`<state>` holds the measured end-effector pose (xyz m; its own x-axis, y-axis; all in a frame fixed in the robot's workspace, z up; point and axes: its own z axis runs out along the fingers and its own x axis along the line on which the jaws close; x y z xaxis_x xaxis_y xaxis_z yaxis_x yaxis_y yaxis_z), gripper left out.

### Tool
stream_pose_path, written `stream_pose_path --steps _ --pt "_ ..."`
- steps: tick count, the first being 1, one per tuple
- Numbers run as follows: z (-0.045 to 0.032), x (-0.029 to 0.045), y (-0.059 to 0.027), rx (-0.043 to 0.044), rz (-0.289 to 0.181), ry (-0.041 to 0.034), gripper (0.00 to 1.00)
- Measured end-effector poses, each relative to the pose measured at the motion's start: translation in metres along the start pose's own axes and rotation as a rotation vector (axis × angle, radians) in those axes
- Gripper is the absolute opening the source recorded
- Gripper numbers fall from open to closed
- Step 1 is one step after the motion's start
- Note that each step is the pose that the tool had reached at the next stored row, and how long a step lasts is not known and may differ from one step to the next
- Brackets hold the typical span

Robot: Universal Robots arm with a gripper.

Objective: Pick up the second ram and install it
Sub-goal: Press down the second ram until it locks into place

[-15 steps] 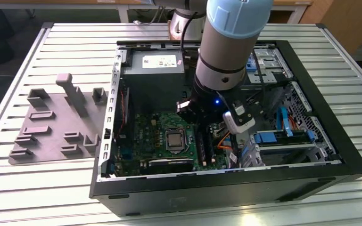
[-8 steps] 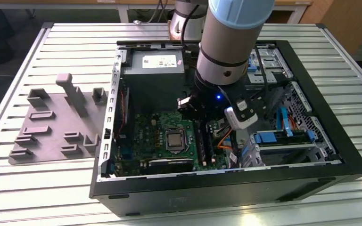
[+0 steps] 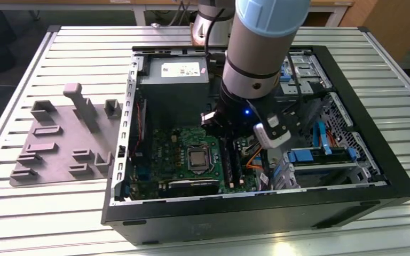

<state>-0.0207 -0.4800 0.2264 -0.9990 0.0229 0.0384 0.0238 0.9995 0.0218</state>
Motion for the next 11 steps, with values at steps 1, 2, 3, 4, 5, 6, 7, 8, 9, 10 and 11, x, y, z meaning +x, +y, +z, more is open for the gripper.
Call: stream_pose_path --steps 1,2,3,4,5,6,7,8,9,10,11 --pt "0.0014 -0.0001 0.0 0.0 0.0 0.0 0.11" --pt "0.0028 -0.0001 -0.0001 0.0 0.0 0.0 0.11" --pt "0.0041 -0.0002 -0.0001 0.0 0.0 0.0 0.11" --pt "0.0054 -0.0002 -0.0001 0.0004 0.0 0.0001 0.11" --pt "0.0064 -0.0002 -0.0003 0.0012 0.0 0.0004 0.11" --pt "0.0075 -0.0003 -0.0003 0.0016 0.0 0.0005 0.11" --pt "0.0087 -0.0003 -0.0004 0.0015 0.0 0.0005 0.11" --pt "0.0103 -0.0004 -0.0004 0.0007 0.0 0.0002 0.11" --pt "0.0114 -0.0004 -0.0004 0.0008 0.0 0.0003 0.11" --pt "0.0123 -0.0005 -0.0004 0.001 0.0 0.0004 0.11" --pt "0.0123 -0.0005 -0.0003 0.0012 0.0 0.0003 0.11"
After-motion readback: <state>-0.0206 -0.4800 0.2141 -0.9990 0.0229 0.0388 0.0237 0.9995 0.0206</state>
